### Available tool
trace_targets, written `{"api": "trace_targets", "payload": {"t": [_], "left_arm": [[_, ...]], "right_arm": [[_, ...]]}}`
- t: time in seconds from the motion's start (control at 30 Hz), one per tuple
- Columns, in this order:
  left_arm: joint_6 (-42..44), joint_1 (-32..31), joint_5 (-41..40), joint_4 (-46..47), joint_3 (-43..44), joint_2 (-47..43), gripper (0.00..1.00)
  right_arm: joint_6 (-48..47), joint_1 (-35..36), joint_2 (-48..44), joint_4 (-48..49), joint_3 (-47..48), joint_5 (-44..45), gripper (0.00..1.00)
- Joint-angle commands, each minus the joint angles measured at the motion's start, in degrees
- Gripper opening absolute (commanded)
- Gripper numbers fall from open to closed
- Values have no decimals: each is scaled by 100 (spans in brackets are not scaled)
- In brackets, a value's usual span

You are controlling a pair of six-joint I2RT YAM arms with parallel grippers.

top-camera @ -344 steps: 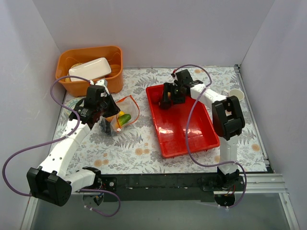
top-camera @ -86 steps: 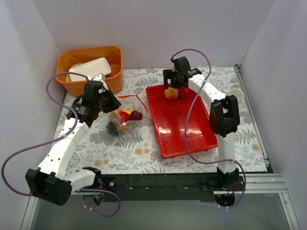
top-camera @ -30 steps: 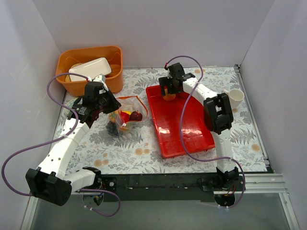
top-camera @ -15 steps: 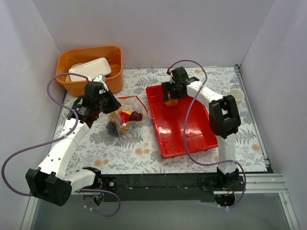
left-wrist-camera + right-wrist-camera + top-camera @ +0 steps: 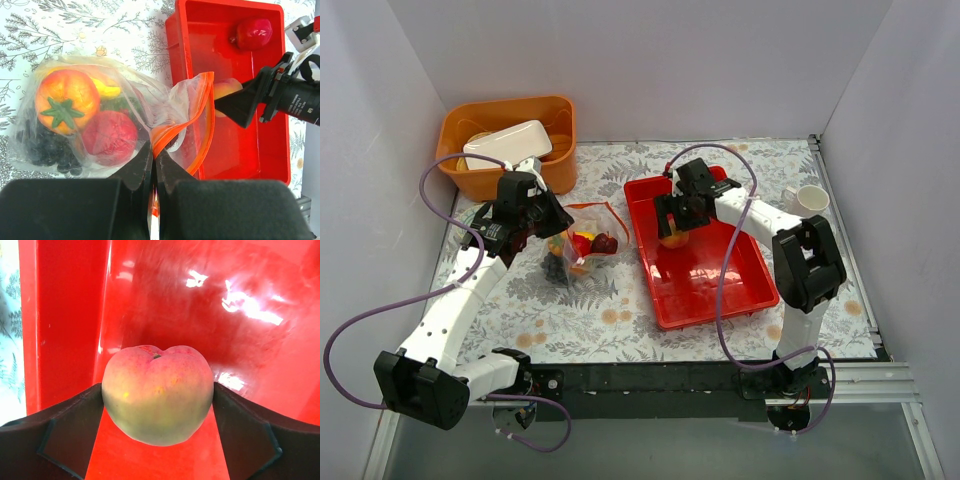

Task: Place the food in the zip-top bag and seal the zipper
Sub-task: Pick up the fake fruit from the bin.

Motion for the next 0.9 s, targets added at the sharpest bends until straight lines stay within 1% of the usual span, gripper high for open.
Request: {"api": "trace_targets", "payload": {"t": [0.0, 0.03, 0.07, 0.13, 0.57, 0.87], "left_arm": [[10, 18, 84, 102, 4, -116, 0], [19, 10, 75, 102, 4, -116, 0], [10, 10, 75, 102, -13, -116, 0], [10, 10, 84, 93, -22, -116, 0], [10, 10, 67, 67, -40, -142, 0], [19, 18, 58, 49, -101, -178, 0]], "right_arm": [[55, 21, -372, 77, -129, -118, 94], [54, 30, -390, 77, -147, -110, 94], [63, 22, -416, 86, -190, -118, 98], [63, 30, -434, 59, -208, -136, 98], [204, 127, -601, 68, -358, -136, 98], [230, 171, -584, 50, -533, 75, 97]]}}
